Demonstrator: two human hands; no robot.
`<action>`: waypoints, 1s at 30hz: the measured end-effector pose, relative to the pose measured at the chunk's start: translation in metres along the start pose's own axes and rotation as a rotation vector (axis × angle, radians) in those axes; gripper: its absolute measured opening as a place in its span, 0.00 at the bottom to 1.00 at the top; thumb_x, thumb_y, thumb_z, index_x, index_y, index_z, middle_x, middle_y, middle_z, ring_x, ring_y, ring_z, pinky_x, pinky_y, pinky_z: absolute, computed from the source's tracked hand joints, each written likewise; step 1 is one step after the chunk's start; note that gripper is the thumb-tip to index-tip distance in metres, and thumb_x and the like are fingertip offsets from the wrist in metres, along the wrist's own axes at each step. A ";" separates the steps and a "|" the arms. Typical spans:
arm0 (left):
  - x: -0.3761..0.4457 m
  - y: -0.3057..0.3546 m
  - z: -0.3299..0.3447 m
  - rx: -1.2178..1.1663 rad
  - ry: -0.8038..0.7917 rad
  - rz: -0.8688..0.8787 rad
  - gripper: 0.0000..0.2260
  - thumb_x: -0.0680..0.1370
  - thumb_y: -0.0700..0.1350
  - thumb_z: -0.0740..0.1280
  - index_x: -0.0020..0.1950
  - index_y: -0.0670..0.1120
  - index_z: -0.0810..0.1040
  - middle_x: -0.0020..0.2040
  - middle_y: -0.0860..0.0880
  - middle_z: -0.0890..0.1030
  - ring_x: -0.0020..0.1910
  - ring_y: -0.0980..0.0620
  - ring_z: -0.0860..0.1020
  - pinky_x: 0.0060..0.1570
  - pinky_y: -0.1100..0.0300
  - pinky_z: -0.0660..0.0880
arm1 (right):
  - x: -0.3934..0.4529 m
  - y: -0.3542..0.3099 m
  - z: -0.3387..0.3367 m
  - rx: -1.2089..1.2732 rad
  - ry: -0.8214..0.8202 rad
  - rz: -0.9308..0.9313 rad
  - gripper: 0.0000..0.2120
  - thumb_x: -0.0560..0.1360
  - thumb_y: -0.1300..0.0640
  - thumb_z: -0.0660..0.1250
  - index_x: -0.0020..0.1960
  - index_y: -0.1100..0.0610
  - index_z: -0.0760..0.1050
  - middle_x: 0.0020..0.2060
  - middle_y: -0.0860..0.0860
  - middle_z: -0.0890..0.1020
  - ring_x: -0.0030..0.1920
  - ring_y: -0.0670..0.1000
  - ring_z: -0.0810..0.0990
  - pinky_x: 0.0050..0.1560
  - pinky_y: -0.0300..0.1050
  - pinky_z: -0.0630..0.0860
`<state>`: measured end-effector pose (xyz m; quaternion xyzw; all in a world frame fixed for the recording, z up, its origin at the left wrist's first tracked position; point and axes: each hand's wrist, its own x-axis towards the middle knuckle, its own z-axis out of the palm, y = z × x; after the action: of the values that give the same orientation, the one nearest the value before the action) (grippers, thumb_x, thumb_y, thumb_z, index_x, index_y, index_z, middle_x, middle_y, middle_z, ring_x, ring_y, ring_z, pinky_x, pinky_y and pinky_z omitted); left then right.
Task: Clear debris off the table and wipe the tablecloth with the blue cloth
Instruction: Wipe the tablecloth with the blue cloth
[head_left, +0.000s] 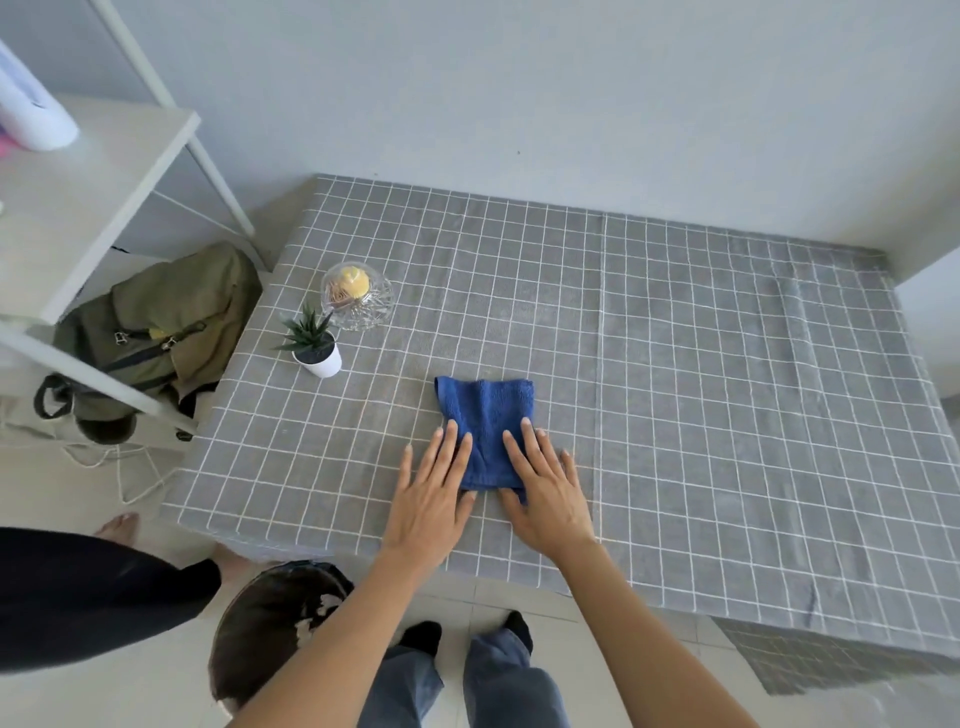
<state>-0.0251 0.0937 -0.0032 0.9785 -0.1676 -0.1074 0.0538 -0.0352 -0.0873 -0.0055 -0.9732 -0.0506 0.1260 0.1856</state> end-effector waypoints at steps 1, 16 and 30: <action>0.002 0.002 0.000 0.020 0.002 -0.004 0.30 0.76 0.55 0.51 0.77 0.46 0.57 0.78 0.46 0.56 0.76 0.50 0.55 0.72 0.43 0.56 | 0.000 0.002 0.003 0.010 0.027 -0.004 0.31 0.78 0.47 0.56 0.78 0.49 0.48 0.77 0.47 0.44 0.77 0.51 0.45 0.75 0.55 0.45; 0.022 0.009 -0.011 0.169 0.008 -0.092 0.38 0.62 0.45 0.81 0.69 0.39 0.72 0.70 0.40 0.71 0.66 0.44 0.74 0.60 0.41 0.72 | 0.014 0.016 -0.011 -0.045 0.091 -0.147 0.37 0.63 0.66 0.77 0.70 0.58 0.69 0.68 0.57 0.72 0.64 0.57 0.75 0.60 0.52 0.75; 0.050 0.058 -0.109 0.294 0.113 0.097 0.27 0.82 0.43 0.54 0.77 0.40 0.46 0.78 0.41 0.51 0.77 0.45 0.48 0.71 0.39 0.36 | -0.014 0.013 -0.096 -0.086 0.341 0.037 0.31 0.77 0.68 0.57 0.77 0.57 0.52 0.76 0.54 0.57 0.77 0.54 0.52 0.75 0.47 0.48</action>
<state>0.0271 0.0296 0.1012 0.9710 -0.2254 -0.0236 -0.0757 -0.0224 -0.1346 0.0786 -0.9883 -0.0058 -0.0396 0.1475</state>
